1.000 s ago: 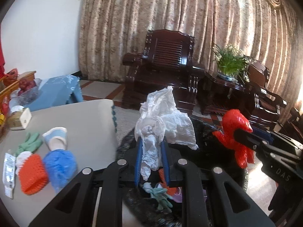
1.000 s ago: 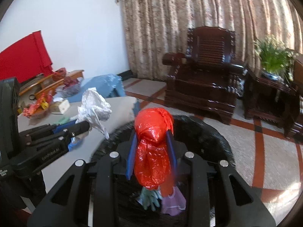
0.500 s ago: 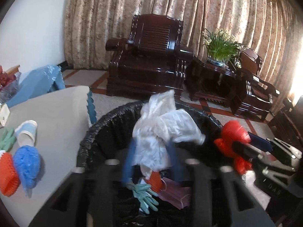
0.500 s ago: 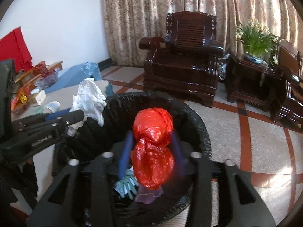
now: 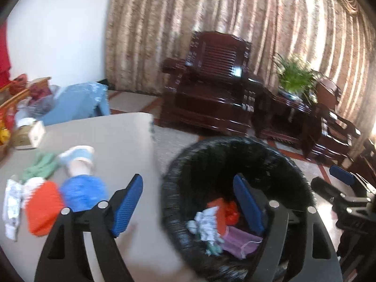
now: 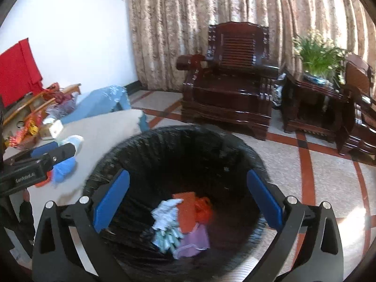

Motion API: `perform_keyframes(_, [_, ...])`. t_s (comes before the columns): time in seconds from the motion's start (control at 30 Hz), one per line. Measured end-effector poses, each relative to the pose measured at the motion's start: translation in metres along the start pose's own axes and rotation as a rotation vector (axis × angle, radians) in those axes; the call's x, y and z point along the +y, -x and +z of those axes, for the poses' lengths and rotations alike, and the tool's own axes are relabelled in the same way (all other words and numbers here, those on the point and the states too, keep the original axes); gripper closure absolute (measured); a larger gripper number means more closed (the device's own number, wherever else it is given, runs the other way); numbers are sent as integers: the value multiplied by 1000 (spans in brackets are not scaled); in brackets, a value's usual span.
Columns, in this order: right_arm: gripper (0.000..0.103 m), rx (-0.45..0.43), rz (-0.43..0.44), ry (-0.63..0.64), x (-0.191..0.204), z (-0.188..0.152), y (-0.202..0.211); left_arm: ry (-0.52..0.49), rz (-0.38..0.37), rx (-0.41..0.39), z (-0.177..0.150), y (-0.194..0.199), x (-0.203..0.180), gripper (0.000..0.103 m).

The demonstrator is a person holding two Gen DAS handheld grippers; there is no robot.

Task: Collect trash
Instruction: 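Move both tools back toward the remaining trash on the table, then grasp the orange foam net with the left tool while the right tool grasps the blue bag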

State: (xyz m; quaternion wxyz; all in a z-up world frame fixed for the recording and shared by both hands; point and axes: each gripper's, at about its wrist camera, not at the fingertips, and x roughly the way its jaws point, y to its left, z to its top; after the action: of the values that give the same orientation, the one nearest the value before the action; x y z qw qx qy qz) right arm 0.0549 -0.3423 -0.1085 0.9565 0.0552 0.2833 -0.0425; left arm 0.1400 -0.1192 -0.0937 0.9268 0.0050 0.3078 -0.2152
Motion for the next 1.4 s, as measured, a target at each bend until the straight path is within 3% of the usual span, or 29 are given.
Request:
perform_keyframes(0.4, [6, -13, 271, 143, 144, 23, -33, 111, 314, -84, -25, 79, 126, 23])
perform_keyframes(0.67, [6, 22, 359, 207, 220, 16, -63, 209, 490, -61, -53, 101, 208, 23])
perform_keyframes(0.87, [6, 72, 347, 249, 250, 5, -96, 235, 533, -32, -69, 97, 234, 23])
perform_keyframes(1.4, [6, 203, 311, 285, 279, -10, -169, 252, 523, -4, -74, 73, 245, 23])
